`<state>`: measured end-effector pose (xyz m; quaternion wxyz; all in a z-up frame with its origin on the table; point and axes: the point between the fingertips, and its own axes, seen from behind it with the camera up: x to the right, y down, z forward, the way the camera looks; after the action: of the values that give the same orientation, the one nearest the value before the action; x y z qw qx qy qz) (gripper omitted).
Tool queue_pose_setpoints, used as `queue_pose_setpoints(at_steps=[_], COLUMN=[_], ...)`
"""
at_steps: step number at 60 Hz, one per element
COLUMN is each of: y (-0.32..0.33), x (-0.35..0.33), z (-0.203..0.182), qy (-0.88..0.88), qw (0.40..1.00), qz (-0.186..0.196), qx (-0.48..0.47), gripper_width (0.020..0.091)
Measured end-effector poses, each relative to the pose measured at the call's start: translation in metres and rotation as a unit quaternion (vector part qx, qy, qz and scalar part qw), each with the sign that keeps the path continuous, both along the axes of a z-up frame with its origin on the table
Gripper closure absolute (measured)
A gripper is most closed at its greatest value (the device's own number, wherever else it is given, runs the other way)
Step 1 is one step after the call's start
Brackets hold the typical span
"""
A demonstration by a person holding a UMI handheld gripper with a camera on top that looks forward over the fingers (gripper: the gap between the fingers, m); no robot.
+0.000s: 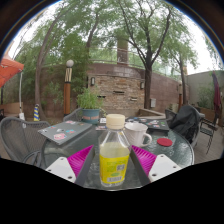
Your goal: Pour water
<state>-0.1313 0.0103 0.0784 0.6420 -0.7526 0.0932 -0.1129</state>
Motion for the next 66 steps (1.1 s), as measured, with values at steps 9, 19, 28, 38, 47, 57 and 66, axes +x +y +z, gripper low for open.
queue_pose_setpoints(at_steps=[9, 19, 28, 38, 47, 57, 66], y=[0.015, 0.012, 0.049, 0.122, 0.147, 0.157, 0.156], x=[-0.002, -0.025, -0.08, -0.047, -0.012, 0.023, 0.03], z=[-0.015, -0.01, 0.055, 0.105, 0.102, 0.093, 0.089], qy=[0.025, -0.022, 0.032, 0.3, 0.654, 0.825, 0.872], qw=[1.0, 0.999, 0.991, 0.937, 0.726, 0.531, 0.449], qz=[0.002, 0.04, 0.12, 0.139, 0.156, 0.126, 0.12], qx=[0.001, -0.004, 0.05, 0.114, 0.145, 0.146, 0.153], gripper_width=[0.0636, 0.0737, 0.0736, 0.0737, 0.0739, 0.074, 0.0738])
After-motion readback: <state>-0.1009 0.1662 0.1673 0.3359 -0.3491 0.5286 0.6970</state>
